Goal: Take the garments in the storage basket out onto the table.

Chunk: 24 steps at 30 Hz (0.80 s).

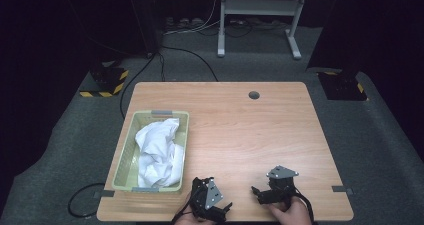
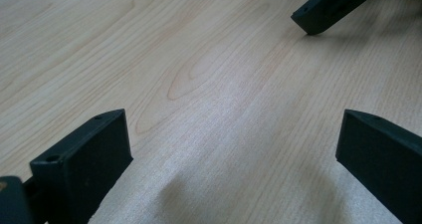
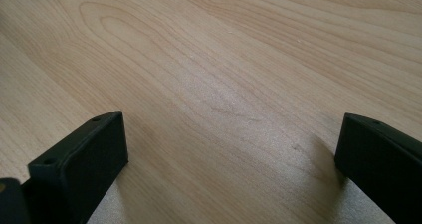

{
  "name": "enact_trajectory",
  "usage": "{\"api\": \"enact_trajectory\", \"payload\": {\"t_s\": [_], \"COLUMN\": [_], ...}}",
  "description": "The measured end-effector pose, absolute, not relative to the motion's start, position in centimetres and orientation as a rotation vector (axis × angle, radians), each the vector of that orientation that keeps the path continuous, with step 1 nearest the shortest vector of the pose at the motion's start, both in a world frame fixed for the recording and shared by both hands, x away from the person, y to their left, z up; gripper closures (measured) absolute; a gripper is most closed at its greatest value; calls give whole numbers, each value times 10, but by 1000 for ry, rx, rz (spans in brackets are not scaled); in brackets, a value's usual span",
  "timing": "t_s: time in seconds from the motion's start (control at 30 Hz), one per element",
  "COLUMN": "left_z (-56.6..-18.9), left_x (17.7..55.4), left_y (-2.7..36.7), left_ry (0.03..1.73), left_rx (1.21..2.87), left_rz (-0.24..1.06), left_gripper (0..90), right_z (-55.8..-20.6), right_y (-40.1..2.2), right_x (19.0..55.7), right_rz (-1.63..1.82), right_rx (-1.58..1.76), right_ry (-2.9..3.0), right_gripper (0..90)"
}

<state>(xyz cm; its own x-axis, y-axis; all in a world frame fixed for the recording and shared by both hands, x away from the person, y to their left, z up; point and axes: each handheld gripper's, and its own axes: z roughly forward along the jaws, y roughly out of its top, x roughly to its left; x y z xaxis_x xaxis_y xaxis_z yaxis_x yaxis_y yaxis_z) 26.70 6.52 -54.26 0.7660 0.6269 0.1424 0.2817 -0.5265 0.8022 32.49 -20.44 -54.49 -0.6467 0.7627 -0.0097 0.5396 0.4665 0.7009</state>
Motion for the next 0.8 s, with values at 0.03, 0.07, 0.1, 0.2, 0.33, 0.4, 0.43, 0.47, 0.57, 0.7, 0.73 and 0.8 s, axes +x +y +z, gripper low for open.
{"api": "enact_trajectory", "payload": {"t_s": [0.03, 0.07, 0.1, 0.2, 0.33, 0.4, 0.43, 0.47, 0.57, 0.7, 0.73, 0.8], "left_z": [-543, -543, -543, -543, -543, -543, -543, -543, -542, -542, -542, -541], "left_x": [267, 267, 268, 269, 270, 269, 270, 270, 270, 270, 270, 270], "left_y": [66, 66, 65, 66, 66, 66, 66, 66, 66, 68, 68, 69], "left_ry": [677, 679, 682, 693, 695, 694, 701, 701, 703, 685, 685, 683], "left_rx": [2136, 2135, 2137, 2140, 2140, 2138, 2138, 2138, 2136, 2121, 2121, 2108], "left_rz": [536, 535, 533, 523, 512, 516, 516, 516, 506, 514, 514, 492], "left_gripper": [11, 11, 11, 11, 11, 12, 13, 12, 6, 5, 5, 3], "right_z": [-545, -545, -545, -545, -545, -545, -545, -545, -545, -545, -545, -545], "right_y": [-204, -204, -204, -204, -204, -204, -204, -204, -204, -204, -204, -204], "right_x": [325, 325, 325, 325, 325, 325, 325, 325, 325, 325, 325, 325], "right_rz": [975, 974, 974, 974, 974, 974, 974, 974, 974, 974, 974, 974], "right_rx": [1105, 1103, 1105, 1104, 1104, 1104, 1104, 1104, 1105, 1105, 1105, 1105], "right_ry": [2397, 2397, 2397, 2397, 2396, 2396, 2396, 2396, 2396, 2396, 2396, 2396], "right_gripper": [0, 0, 0, 0, 0, 0, 0, 0, 0, 0, 0, 0]}}
